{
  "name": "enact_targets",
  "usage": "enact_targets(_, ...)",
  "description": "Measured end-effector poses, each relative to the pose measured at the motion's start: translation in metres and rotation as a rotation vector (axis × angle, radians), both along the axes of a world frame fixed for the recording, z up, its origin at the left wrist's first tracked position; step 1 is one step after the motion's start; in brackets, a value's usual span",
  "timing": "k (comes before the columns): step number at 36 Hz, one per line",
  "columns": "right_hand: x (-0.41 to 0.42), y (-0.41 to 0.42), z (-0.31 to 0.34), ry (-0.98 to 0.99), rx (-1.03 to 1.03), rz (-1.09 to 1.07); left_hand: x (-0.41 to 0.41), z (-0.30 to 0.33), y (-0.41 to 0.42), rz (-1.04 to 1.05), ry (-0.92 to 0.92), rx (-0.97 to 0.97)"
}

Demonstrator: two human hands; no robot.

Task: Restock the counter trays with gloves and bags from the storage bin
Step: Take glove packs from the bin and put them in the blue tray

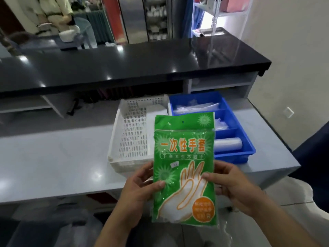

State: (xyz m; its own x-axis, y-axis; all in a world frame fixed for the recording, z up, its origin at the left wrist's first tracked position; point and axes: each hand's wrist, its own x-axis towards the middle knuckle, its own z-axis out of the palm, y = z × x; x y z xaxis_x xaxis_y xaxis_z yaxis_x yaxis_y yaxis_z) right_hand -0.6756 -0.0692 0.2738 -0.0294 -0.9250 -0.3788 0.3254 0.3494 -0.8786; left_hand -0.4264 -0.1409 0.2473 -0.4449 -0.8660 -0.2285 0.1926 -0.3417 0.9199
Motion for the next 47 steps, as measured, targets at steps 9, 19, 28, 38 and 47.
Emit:
enact_targets(9,-0.104,-0.014,-0.004,0.046,-0.090,-0.046,-0.110,0.002,-0.007,0.074,-0.026,-0.010)
enact_targets(19,-0.161,-0.049,-0.005,-0.183,-0.048,-0.106,-0.166,0.037,-0.062,-0.231,0.159,0.164)
enact_targets(28,-0.202,-0.065,0.009,-0.293,-0.015,-0.225,-0.217,0.036,-0.128,-0.461,0.224,0.173)
enact_targets(38,-0.212,-0.088,0.001,0.023,0.170,-0.283,-0.254,0.010,-0.158,-0.456,0.120,0.103)
enact_targets(47,-0.213,-0.100,-0.002,0.044,0.227,-0.281,-0.245,0.018,-0.170,-0.357,0.079,0.059)
